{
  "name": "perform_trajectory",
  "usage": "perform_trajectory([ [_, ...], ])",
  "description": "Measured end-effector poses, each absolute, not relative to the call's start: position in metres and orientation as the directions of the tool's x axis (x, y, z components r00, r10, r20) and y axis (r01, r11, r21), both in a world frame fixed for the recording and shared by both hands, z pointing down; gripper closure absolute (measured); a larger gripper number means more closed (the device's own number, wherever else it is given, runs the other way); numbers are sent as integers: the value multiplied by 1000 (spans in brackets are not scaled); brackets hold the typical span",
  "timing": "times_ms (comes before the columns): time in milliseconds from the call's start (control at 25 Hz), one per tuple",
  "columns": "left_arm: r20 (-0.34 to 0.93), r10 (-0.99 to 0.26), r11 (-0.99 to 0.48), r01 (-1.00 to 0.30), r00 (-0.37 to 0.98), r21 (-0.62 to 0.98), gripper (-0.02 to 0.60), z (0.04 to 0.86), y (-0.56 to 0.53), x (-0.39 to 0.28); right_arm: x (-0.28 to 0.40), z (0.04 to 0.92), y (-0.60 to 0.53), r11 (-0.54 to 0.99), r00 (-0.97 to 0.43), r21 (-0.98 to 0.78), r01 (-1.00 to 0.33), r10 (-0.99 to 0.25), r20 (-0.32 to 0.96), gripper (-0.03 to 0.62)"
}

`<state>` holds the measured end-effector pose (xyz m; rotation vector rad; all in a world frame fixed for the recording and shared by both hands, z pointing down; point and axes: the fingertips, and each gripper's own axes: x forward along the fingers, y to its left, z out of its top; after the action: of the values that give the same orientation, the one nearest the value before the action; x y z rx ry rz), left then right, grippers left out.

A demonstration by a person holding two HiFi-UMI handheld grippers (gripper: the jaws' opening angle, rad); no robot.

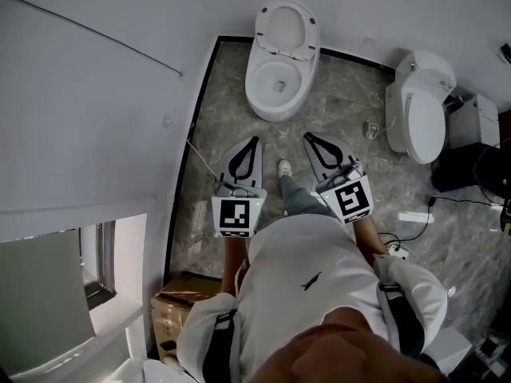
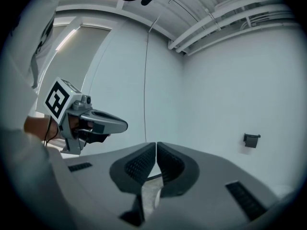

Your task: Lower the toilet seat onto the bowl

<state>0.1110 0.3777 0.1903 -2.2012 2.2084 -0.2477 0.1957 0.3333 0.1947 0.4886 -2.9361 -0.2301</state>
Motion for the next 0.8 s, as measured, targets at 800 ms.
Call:
perform_trajectory([
  [800,132,-991,-27,-994,12,-107,554,197,261,50,140,200,215,932,-924,117,-344,-358,133,563],
])
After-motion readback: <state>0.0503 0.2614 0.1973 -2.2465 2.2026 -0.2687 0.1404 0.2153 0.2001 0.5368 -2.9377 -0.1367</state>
